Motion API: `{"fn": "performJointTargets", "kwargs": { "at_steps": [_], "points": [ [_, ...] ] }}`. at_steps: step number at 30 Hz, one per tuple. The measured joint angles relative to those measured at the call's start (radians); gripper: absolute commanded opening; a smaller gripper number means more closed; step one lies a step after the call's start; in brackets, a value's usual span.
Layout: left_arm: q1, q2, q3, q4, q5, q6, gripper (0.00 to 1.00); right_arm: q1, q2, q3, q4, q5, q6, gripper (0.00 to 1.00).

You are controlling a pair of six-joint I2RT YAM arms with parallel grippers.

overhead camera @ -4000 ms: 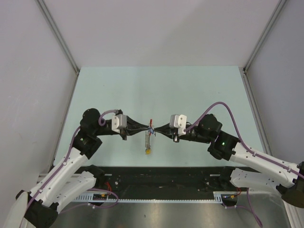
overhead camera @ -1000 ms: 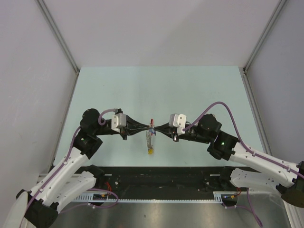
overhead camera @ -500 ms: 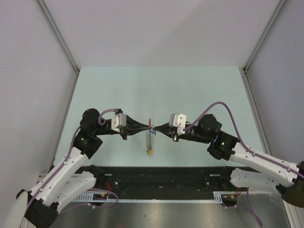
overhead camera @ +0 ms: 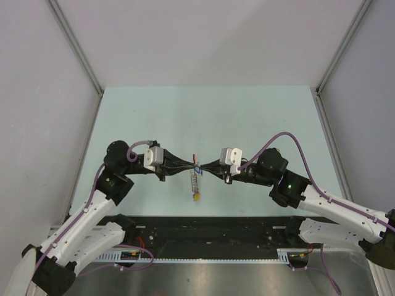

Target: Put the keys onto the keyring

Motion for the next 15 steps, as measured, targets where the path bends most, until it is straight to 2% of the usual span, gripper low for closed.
{"fn": "performJointTargets", "kwargs": {
  "at_steps": [15],
  "points": [
    [-0.007,0.005,0.0,0.025,0.013,-0.007,0.0,0.0,-0.005,-0.001,0.0,-0.003,0.023,0.0]
  ]
}}
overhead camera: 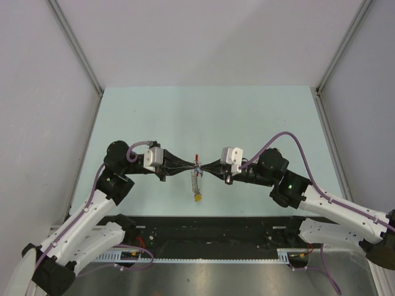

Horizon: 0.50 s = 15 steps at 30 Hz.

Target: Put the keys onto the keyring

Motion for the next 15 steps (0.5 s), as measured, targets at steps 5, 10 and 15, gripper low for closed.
{"fn": "performJointTargets", "kwargs": {
  "at_steps": [5,10,15],
  "points": [
    [-0.006,0.002,0.0,0.008,0.0,0.0,0.0,0.0,-0.012,-0.001,0.001,0.0,0.005,0.0],
    [-0.01,0.004,0.0,0.008,0.0,-0.007,0.0,0.0,-0.018,-0.007,0.012,-0.001,0.008,0.0],
    [-0.012,0.011,0.0,0.008,0.0,-0.008,0.0,0.0,-0.021,-0.016,0.021,0.0,0.011,0.0]
  ]
}}
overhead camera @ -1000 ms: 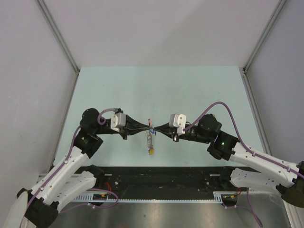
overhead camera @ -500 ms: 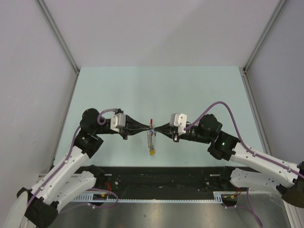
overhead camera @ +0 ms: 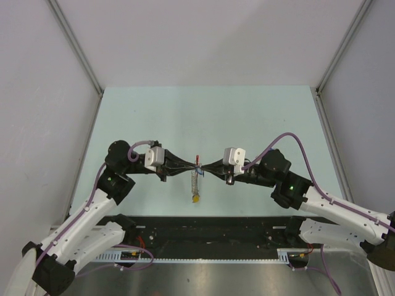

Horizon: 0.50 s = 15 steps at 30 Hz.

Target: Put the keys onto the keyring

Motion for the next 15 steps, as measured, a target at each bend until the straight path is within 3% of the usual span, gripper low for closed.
{"fn": "performJointTargets", "kwargs": {
  "at_steps": [15],
  "points": [
    [-0.013,0.016,-0.034,0.084,0.003,-0.08,0.0,0.002,0.0,-0.008,0.071,-0.013,0.01,0.0]
  ]
}}
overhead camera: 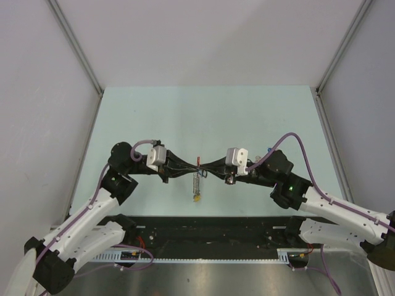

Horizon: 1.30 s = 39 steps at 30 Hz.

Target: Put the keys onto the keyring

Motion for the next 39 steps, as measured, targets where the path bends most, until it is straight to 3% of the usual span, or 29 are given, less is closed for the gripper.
{"fn": "performJointTargets", "kwargs": {
  "at_steps": [7,12,24,32,39],
  "points": [
    [-0.014,0.008,-0.028,0.071,0.017,-0.061,0.0,0.005,0.007,-0.003,0.045,-0.01,0.001,0.0],
    [-0.015,-0.003,-0.028,0.027,-0.023,-0.034,0.0,-0.008,0.006,-0.003,0.045,-0.01,0.006,0.0],
    [-0.019,-0.13,0.002,-0.335,-0.509,0.057,0.0,-0.137,0.011,-0.005,-0.03,0.108,0.144,0.0],
    [-0.019,-0.305,-0.01,-0.444,-0.801,0.053,0.0,-0.142,0.305,-0.011,-0.025,0.282,0.286,0.0],
    [-0.019,-0.445,-0.075,-0.482,-0.943,0.044,0.0,-0.145,0.534,-0.148,0.179,0.456,0.526,0.0]
  ]
}}
